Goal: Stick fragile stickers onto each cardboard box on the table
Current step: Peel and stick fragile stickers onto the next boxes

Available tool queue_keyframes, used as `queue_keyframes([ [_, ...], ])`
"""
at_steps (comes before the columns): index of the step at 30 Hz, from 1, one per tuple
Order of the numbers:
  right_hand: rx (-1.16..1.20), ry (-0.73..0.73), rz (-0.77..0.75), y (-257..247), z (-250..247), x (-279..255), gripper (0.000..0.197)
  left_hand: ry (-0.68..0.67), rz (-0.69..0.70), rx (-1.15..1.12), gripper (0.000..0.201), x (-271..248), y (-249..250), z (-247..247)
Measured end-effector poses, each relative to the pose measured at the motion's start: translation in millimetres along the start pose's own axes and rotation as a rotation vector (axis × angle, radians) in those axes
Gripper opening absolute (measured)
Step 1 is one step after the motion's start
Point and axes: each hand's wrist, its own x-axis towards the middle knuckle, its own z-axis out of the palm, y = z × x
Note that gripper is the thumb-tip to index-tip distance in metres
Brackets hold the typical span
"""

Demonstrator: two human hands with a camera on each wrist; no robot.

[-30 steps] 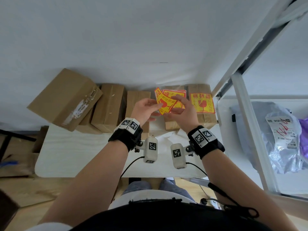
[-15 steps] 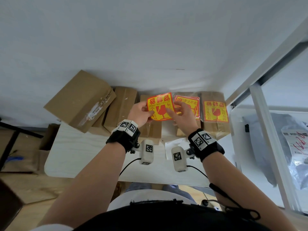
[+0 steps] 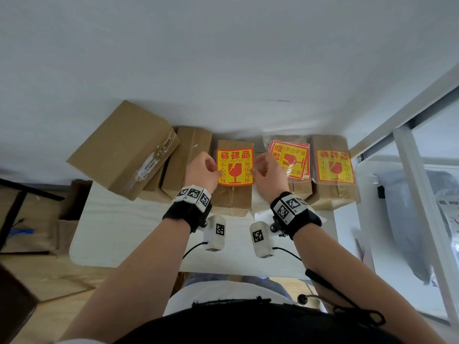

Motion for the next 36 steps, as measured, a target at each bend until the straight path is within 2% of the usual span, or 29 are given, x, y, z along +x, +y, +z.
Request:
queue_keyframes([
  [4, -0.074, -0.045, -0.027, 5.4, 9.9, 5.1, 0.01, -0.035, -0.005, 0.031, 0.025, 4.9, -7.9, 1.6],
  [20, -0.159, 0.011, -0.021, 19.1, 22.0, 7.7, 0.018, -0.034, 0.044, 0.255, 0.024, 10.5, -0.5, 1.7],
  [36, -0.268, 0.01, -0.116, 19.0, 25.3, 9.6, 0.023, -0.003, -0.007, 0.205, 0.024, 6.7, 1.3, 3.8],
])
